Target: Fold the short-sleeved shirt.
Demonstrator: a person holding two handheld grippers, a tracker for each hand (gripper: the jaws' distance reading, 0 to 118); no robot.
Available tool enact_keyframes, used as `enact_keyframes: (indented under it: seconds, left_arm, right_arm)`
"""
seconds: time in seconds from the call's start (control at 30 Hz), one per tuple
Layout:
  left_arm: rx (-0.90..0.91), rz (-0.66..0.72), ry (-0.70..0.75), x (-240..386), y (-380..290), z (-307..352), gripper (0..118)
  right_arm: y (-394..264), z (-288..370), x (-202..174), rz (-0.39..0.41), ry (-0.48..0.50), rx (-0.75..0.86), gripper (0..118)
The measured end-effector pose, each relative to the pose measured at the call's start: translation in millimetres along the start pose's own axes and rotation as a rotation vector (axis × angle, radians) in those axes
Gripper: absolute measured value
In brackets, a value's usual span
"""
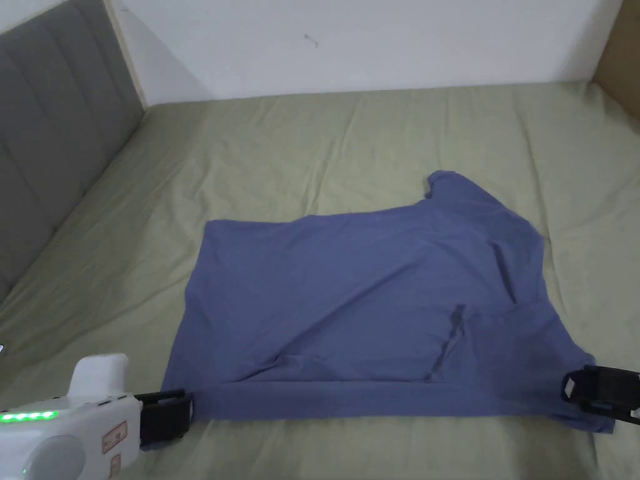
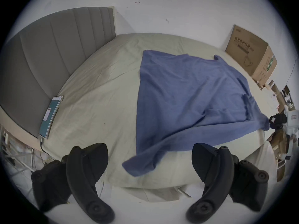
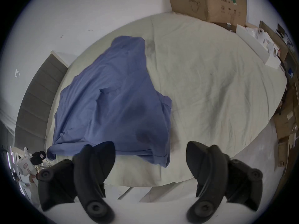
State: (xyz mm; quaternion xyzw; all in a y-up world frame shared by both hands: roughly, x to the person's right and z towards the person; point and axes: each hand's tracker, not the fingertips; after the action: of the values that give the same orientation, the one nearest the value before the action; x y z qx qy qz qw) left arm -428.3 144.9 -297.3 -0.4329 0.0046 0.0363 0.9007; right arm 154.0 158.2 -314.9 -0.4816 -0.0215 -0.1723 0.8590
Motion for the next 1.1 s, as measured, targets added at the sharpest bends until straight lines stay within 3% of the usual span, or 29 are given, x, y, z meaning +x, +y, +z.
enact_keyframes:
  seconds: [0.07, 0.1, 0.13, 0.17, 0.2, 0.23, 0.37, 0.43, 0.47, 0.5, 0.53, 0.57, 0.6, 0.73, 0.77, 0.8, 0.83, 0.87, 0.9, 0.97, 1.0, 1.1]
  left_arm:
    - [0.03, 0.027, 0.027, 0.0, -5.9, 14.7, 106]
    - [0.045, 0.045, 0.023, -1.1, -11.7, 21.1, 94]
    - [0.052, 0.065, 0.0, -2.3, -18.2, 27.0, 71]
    - [0.064, 0.096, -0.018, -2.6, -24.9, 32.4, 37]
    - [0.071, 0.121, -0.017, -1.5, -31.1, 37.0, 5]
    - [0.078, 0.143, 0.013, -0.7, -38.0, 37.6, 5]
    - [0.058, 0.147, 0.018, 2.9, -55.3, 33.2, 5]
    - [0.064, 0.145, 0.023, 3.2, -52.1, 26.8, 9]
    - [0.064, 0.136, 0.031, 2.2, -47.3, 23.0, 29]
    - [0.054, 0.123, 0.051, 1.6, -39.8, 16.1, 81]
    - [0.041, 0.118, 0.06, 1.0, -33.5, 10.1, 109]
    - [0.06, 0.115, 0.058, -0.2, -29.1, 5.8, 118]
    - [0.117, 0.113, 0.056, -2.4, -22.9, 2.3, 116]
    - [-0.009, 0.147, 0.044, -7.7, -13.1, -35.1, 111]
    - [-0.032, 0.144, 0.034, -7.0, -14.5, -43.1, 100]
    - [-0.066, 0.143, 0.046, -5.1, -14.7, -48.2, 60]
    - [-0.084, 0.141, 0.043, -3.9, -14.6, -51.1, 28]
    - [-0.08, 0.147, 0.031, -5.1, -15.7, -53.0, 16]
    - [-0.076, 0.151, 0.033, -4.6, -14.2, -52.0, 15]
    - [-0.076, 0.133, 0.027, -1.8, -9.6, -50.4, 10]
    - [-0.079, 0.126, 0.026, -3.4, -10.0, -48.6, 9]
    - [-0.087, 0.099, 0.039, 1.6, -8.3, -48.7, 9]
  right_arm:
    - [-5.2, 14.4, -7.9, 0.045, -0.015, 0.019, 93]
    - [-9.9, 21.9, -10.9, 0.076, -0.028, 0.042, 91]
    - [-15.5, 29.7, -13.8, 0.102, -0.045, 0.083, 83]
    - [-22.7, 37.7, -17.6, 0.136, -0.056, 0.124, 62]
    - [-31.1, 45.9, -21.7, 0.152, -0.078, 0.159, 18]
    - [-38.4, 50.1, -24.0, 0.156, -0.085, 0.177, 3]
    - [-61.1, 50.0, -16.5, 0.023, -0.013, 0.1, 2]
    - [-67.7, 49.4, -17.4, 0.037, -0.037, 0.109, 2]
    - [-67.9, 48.9, -16.8, 0.036, -0.051, 0.099, 2]
    - [-67.4, 48.8, -14.8, 0.03, -0.05, 0.092, 2]
    - [-66.5, 44.0, -5.9, 0.022, -0.048, 0.091, 2]
    - [-64.5, 43.3, -3.6, 0.011, -0.049, 0.087, 2]
    - [-62.2, 42.7, -1.1, 0.008, -0.047, 0.082, 2]
    - [-55.9, 36.0, 9.7, -0.01, -0.053, 0.073, 2]
    - [-54.6, 34.5, 10.9, -0.013, -0.051, 0.071, 2]
    - [-55.1, 32.7, 9.1, -0.011, -0.049, 0.066, 2]
    - [-54.0, 30.1, 9.7, -0.006, -0.048, 0.062, 2]
    - [-52.6, 26.9, 10.7, -0.001, -0.05, 0.063, 4]
    - [-49.3, 22.6, 12.3, 0.014, -0.048, 0.054, 24]
    - [-44.6, 12.5, 4.7, 0.069, -0.047, -0.005, 86]
    - [-40.9, 3.1, 5.6, 0.079, -0.063, -0.007, 95]
    - [-23.1, -20.6, 9.9, 0.109, -0.083, -0.01, 95]
